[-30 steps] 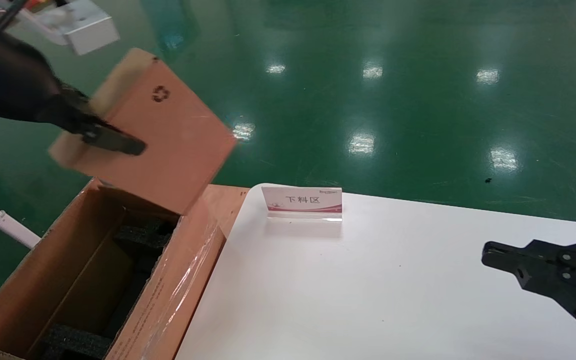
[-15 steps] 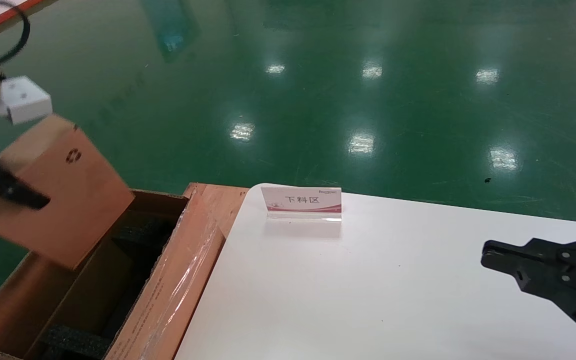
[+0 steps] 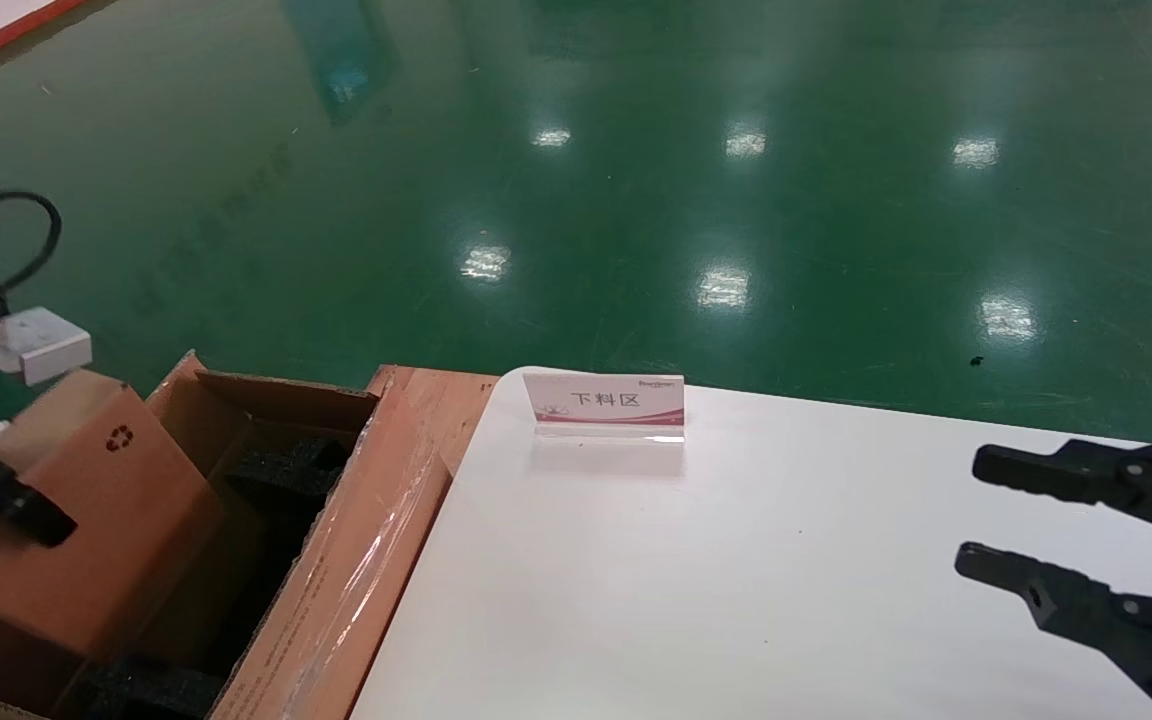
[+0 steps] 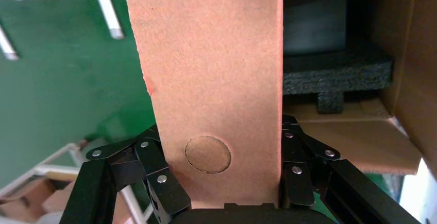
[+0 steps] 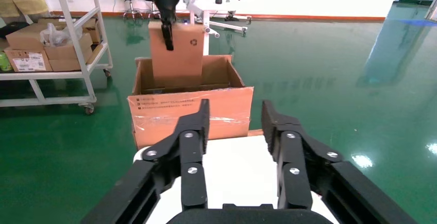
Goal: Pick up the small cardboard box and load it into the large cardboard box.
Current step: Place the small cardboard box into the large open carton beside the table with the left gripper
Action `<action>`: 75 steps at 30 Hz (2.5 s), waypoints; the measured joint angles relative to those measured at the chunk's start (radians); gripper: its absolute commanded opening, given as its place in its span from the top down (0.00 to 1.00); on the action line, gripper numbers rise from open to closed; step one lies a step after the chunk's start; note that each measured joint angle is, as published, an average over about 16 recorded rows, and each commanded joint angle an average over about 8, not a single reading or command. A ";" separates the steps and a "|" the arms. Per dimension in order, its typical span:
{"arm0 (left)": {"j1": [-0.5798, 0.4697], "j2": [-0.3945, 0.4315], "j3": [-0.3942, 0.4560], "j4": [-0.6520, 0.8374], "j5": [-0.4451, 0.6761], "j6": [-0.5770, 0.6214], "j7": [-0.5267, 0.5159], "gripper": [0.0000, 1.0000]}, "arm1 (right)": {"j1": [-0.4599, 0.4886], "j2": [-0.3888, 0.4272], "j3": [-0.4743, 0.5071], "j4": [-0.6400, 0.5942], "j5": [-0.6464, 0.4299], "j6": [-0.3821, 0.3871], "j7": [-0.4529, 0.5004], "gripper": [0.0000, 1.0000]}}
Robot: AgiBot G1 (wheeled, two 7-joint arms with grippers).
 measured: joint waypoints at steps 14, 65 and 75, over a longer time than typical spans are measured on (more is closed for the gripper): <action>0.167 -0.004 0.012 0.136 -0.050 -0.124 0.068 1.00 | 0.000 0.000 -0.001 0.000 0.001 0.000 0.000 0.00; 0.403 0.076 0.020 0.317 -0.041 -0.333 0.046 1.00 | 0.001 0.002 -0.004 0.000 0.003 0.002 -0.002 0.00; 0.436 0.088 0.012 0.369 -0.058 -0.360 0.063 1.00 | 0.001 0.002 -0.004 0.000 0.003 0.002 -0.002 0.00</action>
